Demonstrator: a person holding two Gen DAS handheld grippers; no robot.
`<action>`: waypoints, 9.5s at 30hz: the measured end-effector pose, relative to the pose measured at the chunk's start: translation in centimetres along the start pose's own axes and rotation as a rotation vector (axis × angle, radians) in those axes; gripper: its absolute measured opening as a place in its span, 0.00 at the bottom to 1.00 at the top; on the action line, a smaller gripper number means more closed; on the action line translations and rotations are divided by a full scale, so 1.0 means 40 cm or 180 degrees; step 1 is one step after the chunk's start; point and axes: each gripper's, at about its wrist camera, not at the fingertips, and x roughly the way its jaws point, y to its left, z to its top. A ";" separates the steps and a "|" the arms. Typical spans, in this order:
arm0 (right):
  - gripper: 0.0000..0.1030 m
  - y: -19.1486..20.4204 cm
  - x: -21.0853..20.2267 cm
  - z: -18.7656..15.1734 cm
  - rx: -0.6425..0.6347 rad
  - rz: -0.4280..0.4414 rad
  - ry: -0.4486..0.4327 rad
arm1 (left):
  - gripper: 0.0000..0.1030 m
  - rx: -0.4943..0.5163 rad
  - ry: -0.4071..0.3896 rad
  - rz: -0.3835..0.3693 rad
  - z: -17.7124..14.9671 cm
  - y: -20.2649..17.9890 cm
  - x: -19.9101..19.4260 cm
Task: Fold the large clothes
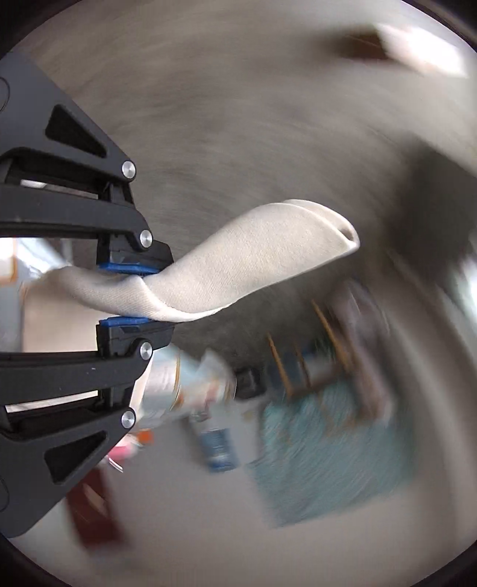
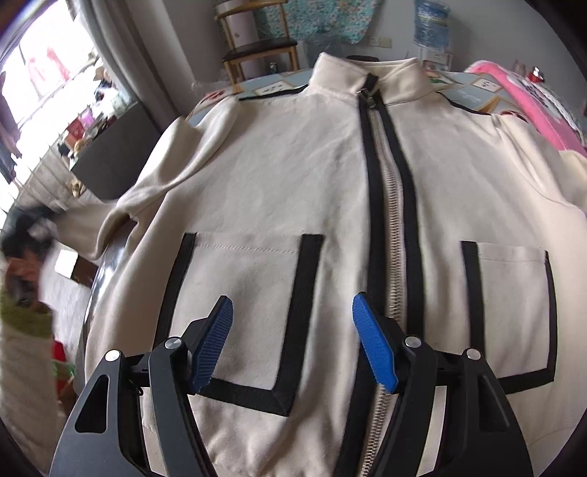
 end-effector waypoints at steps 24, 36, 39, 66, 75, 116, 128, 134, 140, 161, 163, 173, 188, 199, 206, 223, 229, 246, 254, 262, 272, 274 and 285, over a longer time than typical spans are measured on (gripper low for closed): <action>0.71 -0.237 -0.076 -0.080 0.0469 -0.0397 -0.0013 | 0.80 0.3086 0.1249 0.0262 -0.862 -0.487 0.074; 0.94 -0.238 -0.018 -0.089 0.0322 -0.0683 -0.0070 | 0.91 0.3538 0.1189 0.0306 -0.920 -0.472 0.105; 0.94 -0.236 -0.021 -0.096 0.0269 -0.0681 -0.0108 | 0.92 0.3545 0.1176 0.0245 -0.922 -0.468 0.105; 0.77 -0.205 -0.022 -0.045 0.1423 0.2048 0.0361 | 0.93 0.3435 0.1075 -0.0118 -0.888 -0.446 0.056; 0.42 -0.193 0.041 -0.067 0.1645 0.1832 0.0634 | 0.93 0.3263 0.0982 -0.0034 -0.810 -0.403 0.025; 0.19 -0.624 -0.028 0.171 0.1211 0.0655 -0.0069 | 0.62 0.3393 0.0921 0.0940 -0.609 -0.430 0.212; 0.18 -0.562 0.072 0.237 0.0665 0.0138 0.0278 | 0.27 0.3696 0.0777 0.1128 -0.618 -0.452 0.268; 0.05 -0.491 0.021 0.321 0.0359 0.0086 -0.0071 | 0.11 0.3815 0.0331 0.1251 -0.618 -0.468 0.216; 0.05 -0.441 -0.174 0.395 0.0265 0.0293 -0.0907 | 0.10 0.3567 0.0360 0.1293 -0.598 -0.440 0.204; 0.42 -0.525 0.014 0.268 0.0323 -0.0103 -0.0062 | 0.60 0.1980 0.0861 0.0101 -0.335 -0.429 0.204; 0.42 -0.522 0.031 0.265 0.0338 -0.0087 -0.0009 | 0.60 0.1722 0.1021 0.0035 -0.301 -0.436 0.302; 0.42 -0.507 0.067 0.253 0.0273 -0.0135 0.0102 | 0.16 0.1369 0.1426 0.0167 -0.255 -0.456 0.593; 0.31 -0.493 0.083 0.293 0.0173 -0.0375 0.0052 | 0.04 0.2869 0.0648 0.0581 -0.291 -0.573 0.512; 0.42 -0.494 0.068 0.280 0.0058 -0.0360 0.0208 | 0.18 0.2623 0.0702 0.0390 -0.280 -0.525 0.455; 0.41 -0.494 0.092 0.255 0.0005 -0.0345 0.0321 | 0.18 0.2822 0.1501 0.0197 -0.474 -0.491 0.418; 0.08 -0.456 0.087 0.332 -0.0379 -0.0703 0.0119 | 0.18 0.2708 0.1165 0.0175 -0.489 -0.458 0.373; 0.24 -0.490 0.021 0.322 -0.0075 -0.0703 -0.0003 | 0.31 0.2771 0.1094 0.0224 -0.486 -0.468 0.340; 0.60 -0.368 -0.026 0.217 -0.0276 -0.0446 -0.0010 | 0.60 0.2963 0.0948 0.0451 -0.507 -0.473 0.245; 0.75 -0.425 -0.074 0.121 0.0048 -0.0511 0.0070 | 0.82 0.3200 0.1228 0.0250 -0.610 -0.628 0.282; 0.75 -0.548 -0.214 0.075 0.0201 -0.1227 -0.0302 | 0.86 0.3684 0.1483 0.0512 -0.777 -0.690 0.396; 0.75 -0.769 -0.224 0.010 0.0460 -0.1996 -0.0190 | 0.92 0.3404 0.1630 0.0660 -0.783 -0.663 0.449; 0.75 -0.794 -0.199 0.001 0.0418 -0.2041 -0.0103 | 0.93 0.3413 0.1614 0.0680 -0.784 -0.661 0.450; 0.39 -0.837 -0.191 -0.034 0.0453 -0.2137 -0.0066 | 0.94 0.3389 0.1578 0.0714 -0.788 -0.662 0.453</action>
